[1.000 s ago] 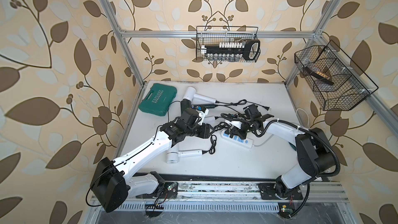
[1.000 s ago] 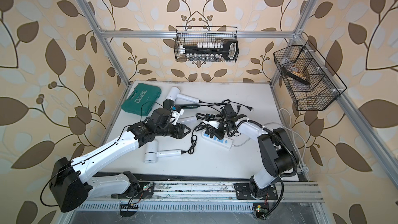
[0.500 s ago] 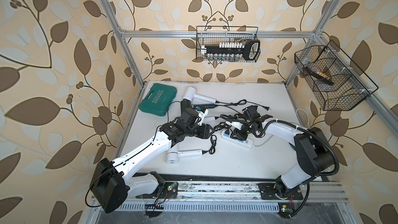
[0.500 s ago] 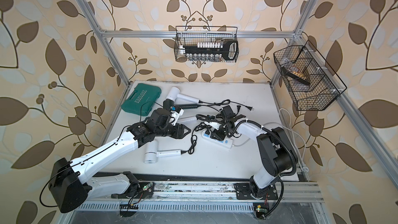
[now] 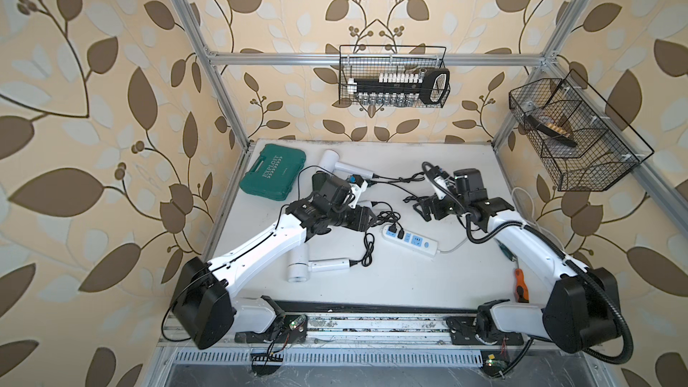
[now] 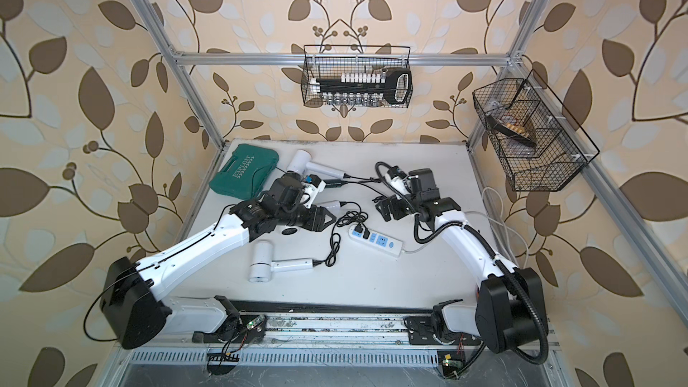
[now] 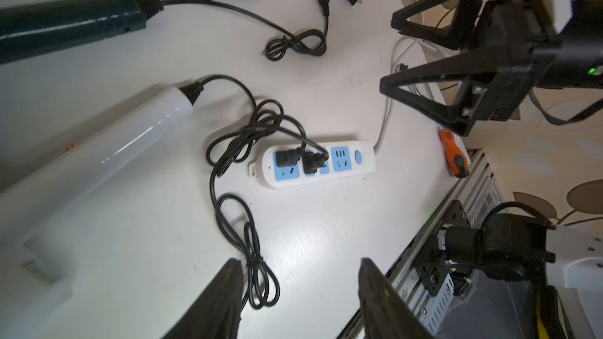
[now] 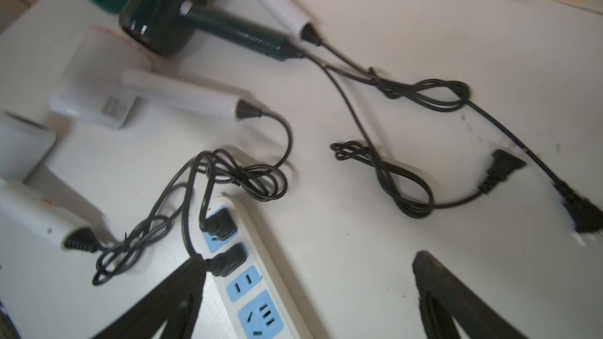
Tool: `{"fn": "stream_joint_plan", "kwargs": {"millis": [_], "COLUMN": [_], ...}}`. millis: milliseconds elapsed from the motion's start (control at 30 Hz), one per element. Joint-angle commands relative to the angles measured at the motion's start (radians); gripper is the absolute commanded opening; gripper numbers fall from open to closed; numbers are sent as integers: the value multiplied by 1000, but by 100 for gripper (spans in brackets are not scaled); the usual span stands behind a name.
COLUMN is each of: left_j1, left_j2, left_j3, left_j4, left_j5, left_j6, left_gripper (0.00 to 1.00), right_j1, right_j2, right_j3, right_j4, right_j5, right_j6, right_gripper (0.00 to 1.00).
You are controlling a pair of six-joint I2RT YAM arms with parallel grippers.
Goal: Charge the blow dryers
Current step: Insert the plug into the socket, then move the plug to the center of the board.
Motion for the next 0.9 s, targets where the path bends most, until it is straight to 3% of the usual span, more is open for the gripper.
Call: {"fn": "stream_joint_plan", "kwargs": {"millis": [0, 67, 167, 333, 500, 667, 867], "left_j1": [-13, -33, -66, -84, -86, -95, -99], "left_j2": [202, 333, 544, 845, 1075, 1136, 1188], "left_j3": [192, 326, 580, 976, 1294, 1321, 1301], "left_j4": [12, -11, -102, -217, -309, -266, -151], "left_j5": [74, 96, 97, 91, 81, 46, 44], "left_j6": [127, 193, 307, 393, 368, 307, 255], "left_gripper": [59, 61, 63, 64, 68, 73, 79], "right_j1": [-110, -196, -294, -319, -330, -332, -323], "right_j2": [31, 91, 138, 88, 22, 29, 24], "right_j3": [44, 73, 19, -73, -141, -100, -102], "right_j4": [-24, -72, 23, 98, 156, 94, 107], "right_j5": [-30, -132, -290, -141, -80, -14, -27], "right_j6": [341, 412, 490, 579, 637, 570, 535], "right_gripper": [99, 99, 99, 99, 99, 98, 97]}}
